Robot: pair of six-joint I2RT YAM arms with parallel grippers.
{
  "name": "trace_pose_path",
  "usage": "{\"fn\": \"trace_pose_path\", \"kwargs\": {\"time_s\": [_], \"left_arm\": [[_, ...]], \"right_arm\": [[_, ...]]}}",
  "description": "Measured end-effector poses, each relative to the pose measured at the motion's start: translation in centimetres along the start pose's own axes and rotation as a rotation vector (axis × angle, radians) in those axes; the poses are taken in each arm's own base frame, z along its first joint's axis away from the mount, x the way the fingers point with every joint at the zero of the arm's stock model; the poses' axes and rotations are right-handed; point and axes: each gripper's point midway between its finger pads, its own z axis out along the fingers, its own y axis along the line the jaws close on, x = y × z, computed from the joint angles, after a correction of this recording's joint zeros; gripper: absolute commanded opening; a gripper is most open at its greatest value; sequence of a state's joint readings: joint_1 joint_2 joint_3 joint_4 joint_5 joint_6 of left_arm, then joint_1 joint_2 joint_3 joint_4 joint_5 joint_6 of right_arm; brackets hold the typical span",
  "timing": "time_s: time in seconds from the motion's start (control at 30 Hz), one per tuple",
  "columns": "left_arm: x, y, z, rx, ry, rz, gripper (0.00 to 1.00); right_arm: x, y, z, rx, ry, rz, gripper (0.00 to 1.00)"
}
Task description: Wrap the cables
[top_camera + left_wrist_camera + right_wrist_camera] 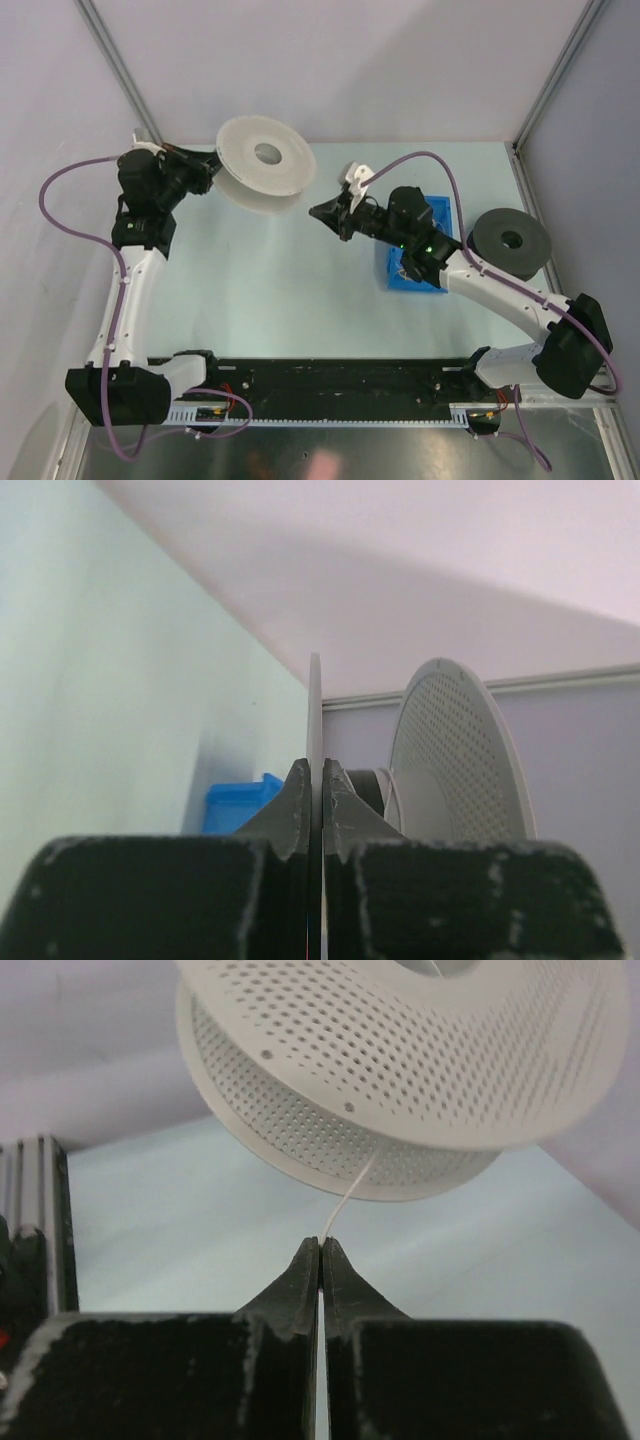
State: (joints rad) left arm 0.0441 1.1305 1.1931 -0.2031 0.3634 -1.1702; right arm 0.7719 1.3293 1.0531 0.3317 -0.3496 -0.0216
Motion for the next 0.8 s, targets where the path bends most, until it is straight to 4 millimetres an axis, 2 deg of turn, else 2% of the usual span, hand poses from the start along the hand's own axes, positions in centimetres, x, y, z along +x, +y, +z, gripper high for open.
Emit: {"fn": "trace_pose_path", "kwargs": {"time_s": [0.13,0.23,0.37,0.53,0.8], "left_arm": [[0.6,3.2,0.5,-0.134,0.005,0.025,0.0],[2.1,4.6,0.9,-0.206,0.042,0.069,0.0],[4.3,5.5,1.0,-0.264,0.075,0.161,0.0],[5.2,6.1,0.9,-0.304,0.069,0.213,0.0],[6.1,6.1,0.7,-0.318,0.041,0.215,0.0]], "right_arm": [[1.3,2.2,0.2,-0.045,0.058,-0.164,0.0],[2.5,3.6,0.3,-0.076,0.103,-0.314,0.0],[3.2,5.0,0.7,-0.108,0.128,-0.509,0.0],[3.6,5.0,1.3,-0.072,0.147,-0.652,0.0],[2.2,4.2,3.6,0.044,0.072,-0.801,0.0]]}}
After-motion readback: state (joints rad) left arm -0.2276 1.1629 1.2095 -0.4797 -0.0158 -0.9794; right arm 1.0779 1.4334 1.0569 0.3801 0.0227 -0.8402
